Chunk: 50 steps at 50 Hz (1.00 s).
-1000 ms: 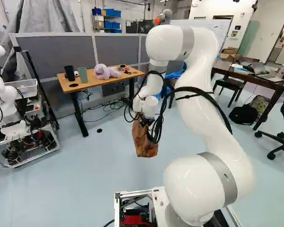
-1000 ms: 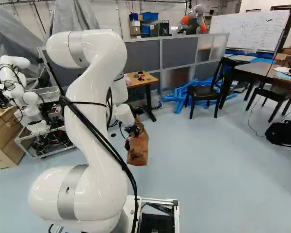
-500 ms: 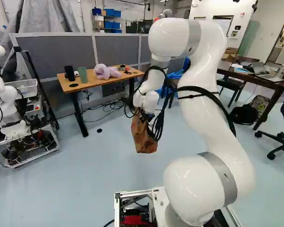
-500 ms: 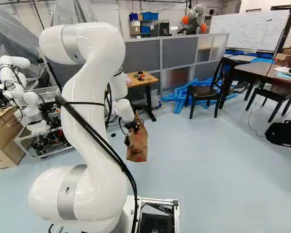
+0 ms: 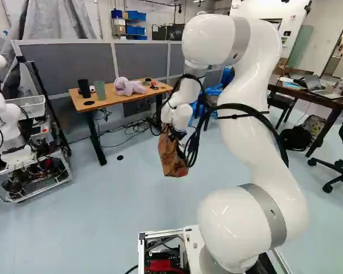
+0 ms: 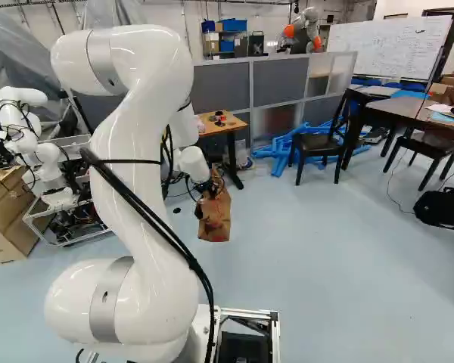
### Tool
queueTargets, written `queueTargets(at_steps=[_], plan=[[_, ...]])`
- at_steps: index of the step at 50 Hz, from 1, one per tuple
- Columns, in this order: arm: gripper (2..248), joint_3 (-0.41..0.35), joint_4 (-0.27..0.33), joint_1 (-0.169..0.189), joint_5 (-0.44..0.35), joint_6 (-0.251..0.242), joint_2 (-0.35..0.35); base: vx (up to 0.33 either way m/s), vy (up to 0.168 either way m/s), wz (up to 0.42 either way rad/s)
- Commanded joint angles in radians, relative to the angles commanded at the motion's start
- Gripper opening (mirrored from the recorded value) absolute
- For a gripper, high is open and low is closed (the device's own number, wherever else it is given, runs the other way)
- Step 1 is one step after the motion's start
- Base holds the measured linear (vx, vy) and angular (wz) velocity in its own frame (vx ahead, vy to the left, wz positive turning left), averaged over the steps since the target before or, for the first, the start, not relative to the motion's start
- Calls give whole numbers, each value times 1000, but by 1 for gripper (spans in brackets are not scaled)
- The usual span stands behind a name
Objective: Pick up the bag on the ground and place it on the table
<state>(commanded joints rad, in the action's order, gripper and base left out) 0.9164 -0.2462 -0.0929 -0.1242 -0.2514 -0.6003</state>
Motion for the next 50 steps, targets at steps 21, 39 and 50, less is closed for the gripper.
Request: queueTargets(at_steps=[21,39,50], plan=[[21,27,-13,4,126,0,35,0,0,0],[21,51,-26,8,261,0,65,0,0,0],[21,66,-33,10,344,0,84,0,0,0]])
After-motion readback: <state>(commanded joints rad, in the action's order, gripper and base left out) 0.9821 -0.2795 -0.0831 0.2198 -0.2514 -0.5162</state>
